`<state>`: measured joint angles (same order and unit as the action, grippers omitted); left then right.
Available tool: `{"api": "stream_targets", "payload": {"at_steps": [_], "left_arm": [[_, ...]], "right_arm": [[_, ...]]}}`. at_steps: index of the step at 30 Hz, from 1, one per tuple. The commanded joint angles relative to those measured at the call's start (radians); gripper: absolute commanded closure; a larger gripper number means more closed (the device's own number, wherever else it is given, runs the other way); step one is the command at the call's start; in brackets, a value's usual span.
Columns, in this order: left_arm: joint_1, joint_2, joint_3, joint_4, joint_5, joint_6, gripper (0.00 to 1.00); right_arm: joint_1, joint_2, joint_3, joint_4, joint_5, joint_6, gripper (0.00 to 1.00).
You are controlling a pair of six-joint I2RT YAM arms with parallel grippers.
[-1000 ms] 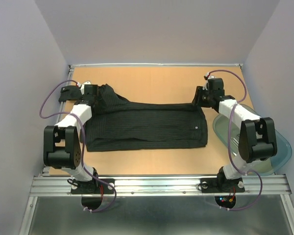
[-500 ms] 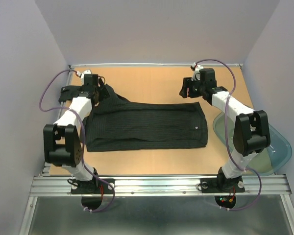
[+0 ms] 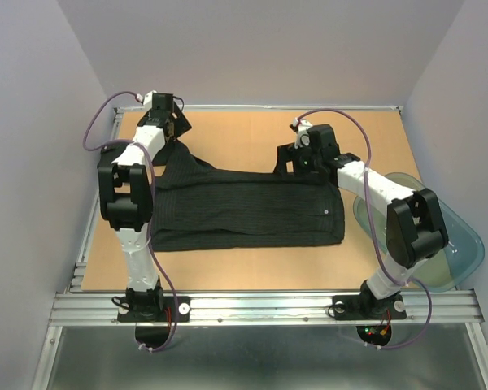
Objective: Fold and stack the long sleeve shirts
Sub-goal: Fold the shirt
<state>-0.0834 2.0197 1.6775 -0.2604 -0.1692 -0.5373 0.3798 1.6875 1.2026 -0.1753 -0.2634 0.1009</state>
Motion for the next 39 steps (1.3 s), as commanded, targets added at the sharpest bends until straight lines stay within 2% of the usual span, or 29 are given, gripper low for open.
{"api": "stream_targets", "payload": {"at_steps": [1, 5, 8, 9, 10, 12, 13, 17, 27, 33, 36, 39], "left_arm": [[-0.001, 0.051, 0.080, -0.097, -0.015, -0.059, 0.13], [-0.010, 0.065, 0.057, -0.089, -0.009, -0.073, 0.20], [-0.022, 0.073, 0.047, -0.086, -0.013, -0.064, 0.30], [-0.026, 0.073, 0.042, -0.088, -0.013, -0.061, 0.36], [-0.027, 0.068, 0.039, -0.088, -0.015, -0.055, 0.50], [-0.033, 0.054, 0.022, -0.085, -0.026, -0.046, 0.61], [-0.038, 0.036, 0.016, -0.082, -0.029, -0.038, 0.71], [-0.062, -0.036, -0.042, -0.066, -0.047, 0.028, 0.89], [-0.118, -0.289, -0.390, 0.012, -0.012, 0.028, 0.88], [-0.141, -0.395, -0.590, 0.038, 0.022, 0.028, 0.80], [-0.142, -0.430, -0.650, 0.052, 0.043, 0.022, 0.73], [-0.144, -0.501, -0.719, 0.056, 0.057, 0.016, 0.49]], "right_arm": [[0.024, -0.075, -0.040, 0.030, 0.019, -0.006, 0.07], [0.031, -0.087, -0.064, 0.030, 0.030, -0.006, 0.07], [0.033, -0.097, -0.075, 0.028, 0.033, -0.007, 0.07], [0.033, -0.100, -0.077, 0.030, 0.035, -0.007, 0.07], [0.033, -0.100, -0.078, 0.028, 0.033, -0.007, 0.07], [0.034, -0.109, -0.081, 0.028, 0.039, -0.007, 0.07], [0.034, -0.112, -0.081, 0.028, 0.039, -0.007, 0.07], [0.034, -0.124, -0.089, 0.028, 0.044, -0.006, 0.07], [0.034, -0.138, -0.092, 0.028, 0.115, -0.003, 0.07], [0.033, -0.081, -0.054, 0.028, 0.125, 0.014, 0.07], [0.034, -0.045, -0.032, 0.030, 0.099, 0.029, 0.07], [0.037, 0.004, -0.020, 0.030, 0.073, 0.048, 0.08]]}}
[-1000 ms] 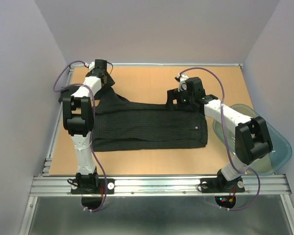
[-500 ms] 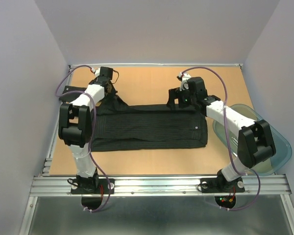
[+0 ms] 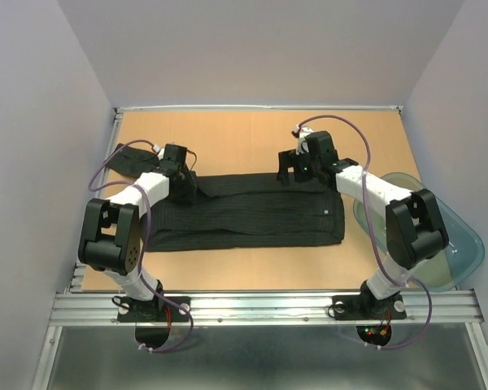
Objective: Fold and stack the long sleeve shirts
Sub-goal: Fold the shirt
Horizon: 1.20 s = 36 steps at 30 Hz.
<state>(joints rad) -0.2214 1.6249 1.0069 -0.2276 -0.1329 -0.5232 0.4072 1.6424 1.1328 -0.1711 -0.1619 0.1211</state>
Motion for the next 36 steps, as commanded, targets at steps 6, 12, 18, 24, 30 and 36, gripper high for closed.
{"api": "stream_targets", "payload": {"at_steps": [6, 12, 18, 24, 30, 36], "left_arm": [[-0.001, -0.201, 0.002, -0.030, -0.019, 0.006, 0.04], [0.175, -0.227, 0.062, -0.044, -0.021, -0.014, 0.02], [0.339, -0.122, 0.108, 0.025, 0.019, -0.079, 0.04], [0.503, 0.061, 0.122, 0.158, 0.128, -0.130, 0.06], [0.536, 0.177, 0.174, 0.217, 0.141, -0.124, 0.10], [0.539, 0.280, 0.225, 0.278, 0.145, -0.133, 0.21]], "right_arm": [[0.021, 0.031, 0.016, 0.025, -0.044, 0.031, 0.08], [0.022, -0.068, -0.044, 0.024, -0.047, 0.031, 0.08], [0.022, -0.144, -0.093, 0.024, -0.077, 0.049, 0.08], [0.024, -0.220, -0.126, 0.024, -0.123, 0.061, 0.08], [0.022, -0.245, -0.156, 0.024, -0.133, 0.052, 0.08], [0.025, -0.251, -0.179, 0.024, -0.137, 0.040, 0.08]]}}
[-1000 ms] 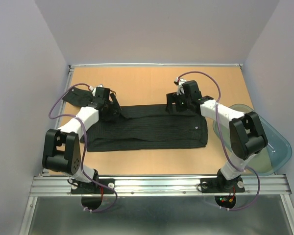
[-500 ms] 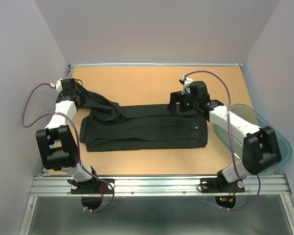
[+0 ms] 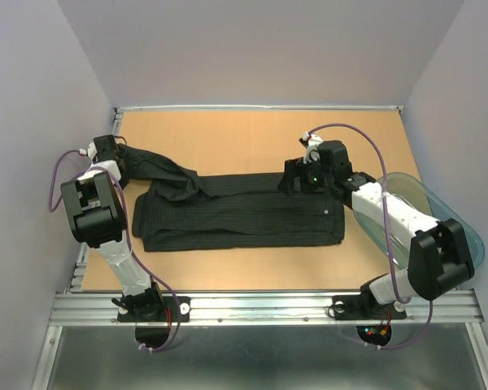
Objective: Fold and stack the long sleeve shirts
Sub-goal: Fold the shirt
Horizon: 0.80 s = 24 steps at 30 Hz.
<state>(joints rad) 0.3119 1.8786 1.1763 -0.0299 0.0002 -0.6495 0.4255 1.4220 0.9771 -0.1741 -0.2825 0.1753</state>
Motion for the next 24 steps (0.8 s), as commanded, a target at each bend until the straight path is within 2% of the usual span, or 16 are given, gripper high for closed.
{"api": "stream_targets", "payload": {"at_steps": [1, 4, 5, 6, 7, 11, 13, 16, 21, 24], "left_arm": [[0.006, 0.046, 0.060, 0.088, 0.012, -0.007, 0.25], [0.006, 0.070, 0.083, 0.102, 0.021, -0.006, 0.34], [0.006, 0.074, 0.086, 0.104, 0.026, -0.004, 0.46], [0.006, 0.071, 0.089, 0.104, 0.026, 0.001, 0.52], [0.007, 0.053, 0.088, 0.105, 0.027, 0.011, 0.65], [0.000, -0.062, 0.063, 0.122, 0.023, 0.073, 0.88], [-0.017, -0.128, 0.053, 0.122, 0.015, 0.114, 0.93], [-0.077, -0.325, -0.006, 0.120, -0.037, 0.204, 0.98], [-0.198, -0.565, -0.099, 0.096, -0.101, 0.364, 0.99], [-0.275, -0.700, -0.167, 0.081, -0.060, 0.424, 0.99]], "right_arm": [[0.006, -0.031, -0.021, 0.027, -0.017, -0.014, 0.08], [0.006, -0.032, -0.026, 0.027, -0.015, -0.016, 0.08], [0.006, -0.034, -0.026, 0.025, -0.015, -0.014, 0.08], [0.007, -0.037, -0.025, 0.027, -0.014, -0.014, 0.08], [0.006, -0.041, -0.025, 0.025, -0.011, -0.013, 0.08], [0.006, -0.061, -0.021, 0.025, -0.007, -0.011, 0.08], [0.007, -0.067, -0.020, 0.027, -0.004, -0.008, 0.08], [0.006, -0.084, -0.023, 0.025, 0.000, 0.003, 0.08], [0.007, -0.116, -0.035, 0.024, 0.002, 0.019, 0.08], [0.007, -0.139, -0.058, 0.024, 0.006, 0.027, 0.08]]}}
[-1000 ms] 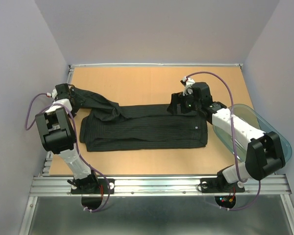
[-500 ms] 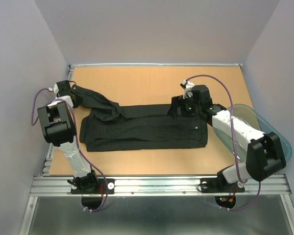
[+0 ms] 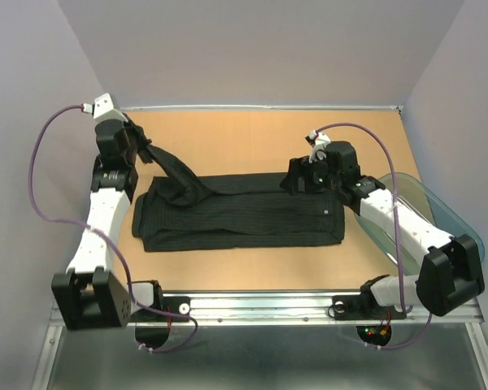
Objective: Fold and stack the long sleeve shirts
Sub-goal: Fold the shirt
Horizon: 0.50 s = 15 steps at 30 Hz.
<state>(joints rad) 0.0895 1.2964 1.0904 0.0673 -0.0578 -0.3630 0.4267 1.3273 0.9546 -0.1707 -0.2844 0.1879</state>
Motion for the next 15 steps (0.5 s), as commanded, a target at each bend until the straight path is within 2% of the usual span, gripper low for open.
{"api": "stream_targets", "payload": {"at_steps": [1, 5, 7, 8, 11, 14, 15], "left_arm": [[-0.086, -0.175, -0.118, -0.018, 0.030, 0.154, 0.99], [-0.161, -0.290, -0.211, -0.029, 0.238, 0.222, 0.99], [-0.191, -0.336, -0.257, -0.038, 0.297, 0.236, 0.98], [-0.227, -0.348, -0.270, -0.049, 0.364, 0.239, 0.96], [-0.305, -0.387, -0.323, -0.058, 0.444, 0.222, 0.93], [-0.454, -0.404, -0.368, -0.060, 0.503, 0.188, 0.88], [-0.541, -0.407, -0.376, -0.060, 0.507, 0.179, 0.86]], "right_arm": [[0.006, -0.059, -0.046, 0.020, 0.014, 0.021, 0.08], [0.006, -0.097, -0.076, 0.022, 0.028, 0.035, 0.08], [0.006, -0.115, -0.086, 0.022, 0.042, 0.047, 0.07], [0.006, -0.135, -0.094, 0.022, 0.045, 0.053, 0.07], [0.006, -0.164, -0.108, 0.022, 0.071, 0.071, 0.07], [0.006, -0.195, -0.126, 0.022, 0.100, 0.081, 0.07], [0.006, -0.209, -0.132, 0.022, 0.106, 0.084, 0.07]]}}
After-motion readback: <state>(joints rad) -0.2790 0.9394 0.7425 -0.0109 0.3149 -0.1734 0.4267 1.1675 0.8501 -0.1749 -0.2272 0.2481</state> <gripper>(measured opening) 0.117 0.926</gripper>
